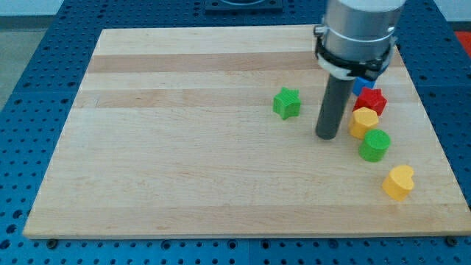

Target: Place the green star parallel to red star

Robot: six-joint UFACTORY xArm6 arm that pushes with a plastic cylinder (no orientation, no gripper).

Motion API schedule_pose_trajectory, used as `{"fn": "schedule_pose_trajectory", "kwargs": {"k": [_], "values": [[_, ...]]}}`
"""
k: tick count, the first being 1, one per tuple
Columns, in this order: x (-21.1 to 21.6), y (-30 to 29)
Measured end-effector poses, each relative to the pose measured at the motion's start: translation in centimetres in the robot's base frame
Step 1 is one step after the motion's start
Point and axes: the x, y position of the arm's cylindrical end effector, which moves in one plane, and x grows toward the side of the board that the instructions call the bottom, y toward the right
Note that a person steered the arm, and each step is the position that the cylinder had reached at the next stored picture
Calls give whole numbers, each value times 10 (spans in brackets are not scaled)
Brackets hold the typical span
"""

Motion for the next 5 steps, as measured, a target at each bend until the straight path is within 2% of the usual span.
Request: {"fn": "schedule_pose_trajectory", "kwargs": {"k": [2, 3, 4, 5], "values": [[-1, 35], [-1, 28], [-17, -23], [-57, -37]]}}
